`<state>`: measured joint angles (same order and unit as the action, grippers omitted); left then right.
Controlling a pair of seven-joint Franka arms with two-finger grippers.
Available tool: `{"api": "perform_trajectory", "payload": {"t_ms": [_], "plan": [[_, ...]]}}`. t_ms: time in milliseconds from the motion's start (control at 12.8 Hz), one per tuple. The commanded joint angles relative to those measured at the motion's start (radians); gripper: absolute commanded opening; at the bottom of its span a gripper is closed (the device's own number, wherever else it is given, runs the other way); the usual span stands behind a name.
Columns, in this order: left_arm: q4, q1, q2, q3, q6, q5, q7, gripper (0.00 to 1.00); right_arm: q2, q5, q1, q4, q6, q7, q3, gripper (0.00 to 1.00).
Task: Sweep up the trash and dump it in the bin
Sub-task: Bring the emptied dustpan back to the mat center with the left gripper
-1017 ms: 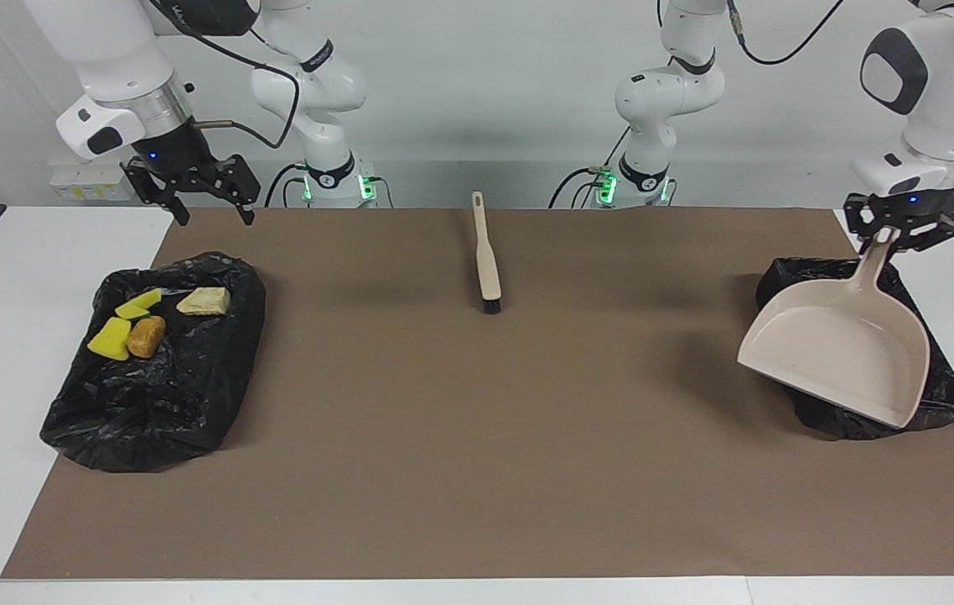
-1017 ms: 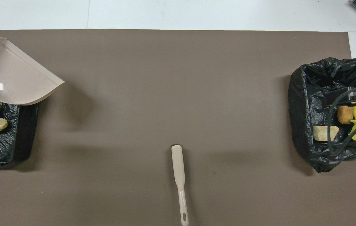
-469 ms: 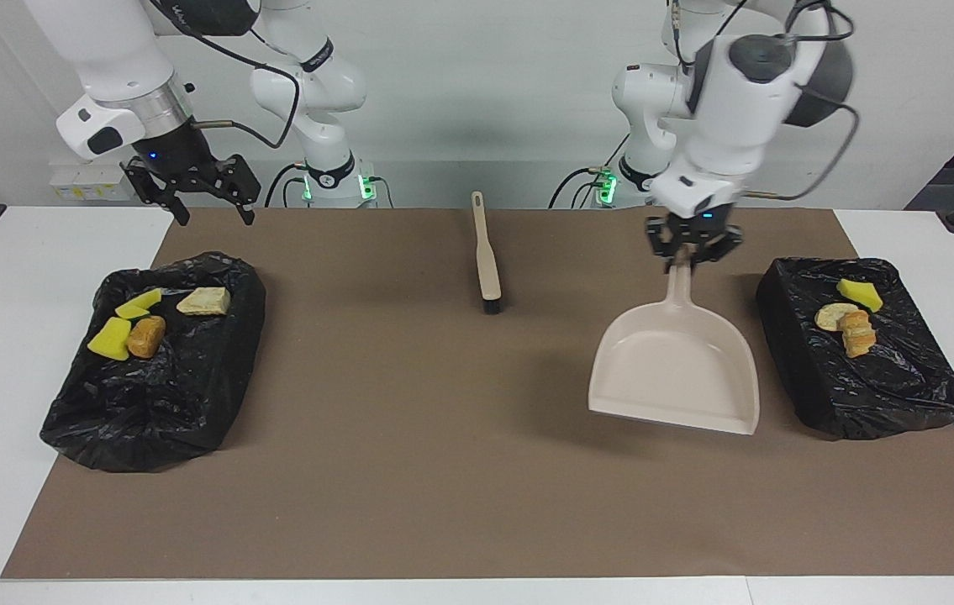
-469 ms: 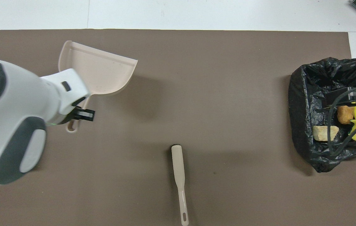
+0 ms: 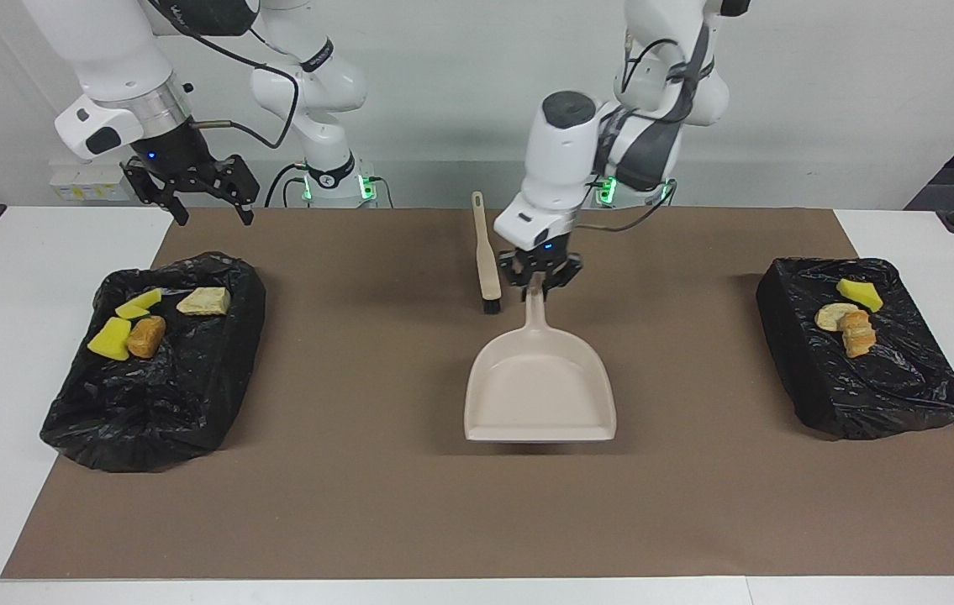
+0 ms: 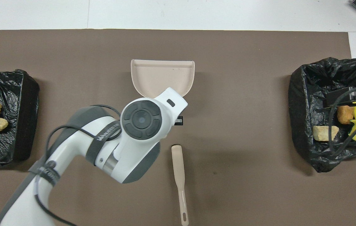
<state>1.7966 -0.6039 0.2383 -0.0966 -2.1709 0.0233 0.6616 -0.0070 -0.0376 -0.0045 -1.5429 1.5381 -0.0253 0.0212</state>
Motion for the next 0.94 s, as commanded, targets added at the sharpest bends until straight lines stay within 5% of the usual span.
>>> {"api": "perform_trajectory", "payload": {"t_ms": [0,469,548,626,704,782,861], "plan": [[-0.080,-0.025,0.059,0.023,-0.061,-0.062,0.004,0.00,-0.016,-0.024,-0.003,-0.014,0.007,-0.010,-0.009,1.00],[-0.098,-0.099,0.168,0.028,-0.135,-0.098,0.064,0.00,-0.016,-0.024,0.000,-0.014,0.007,-0.010,-0.009,1.00],[-0.089,-0.094,0.167,0.028,-0.141,-0.095,0.064,0.08,-0.016,-0.024,0.000,-0.014,0.007,-0.010,-0.009,1.00],[-0.065,-0.093,0.165,0.028,-0.148,-0.092,0.065,0.31,-0.016,-0.024,-0.002,-0.014,0.007,-0.008,-0.007,1.00],[-0.045,-0.092,0.159,0.029,-0.164,-0.094,0.090,0.86,-0.016,-0.024,-0.006,-0.014,0.005,-0.010,-0.009,1.00],[-0.042,-0.089,0.157,0.029,-0.162,-0.092,0.137,1.00,-0.016,-0.024,-0.006,-0.014,0.007,-0.010,-0.009,1.00],[-0.039,-0.086,0.154,0.034,-0.152,-0.092,0.147,1.00,-0.016,-0.024,-0.006,-0.014,0.007,-0.010,-0.009,1.00]]}}
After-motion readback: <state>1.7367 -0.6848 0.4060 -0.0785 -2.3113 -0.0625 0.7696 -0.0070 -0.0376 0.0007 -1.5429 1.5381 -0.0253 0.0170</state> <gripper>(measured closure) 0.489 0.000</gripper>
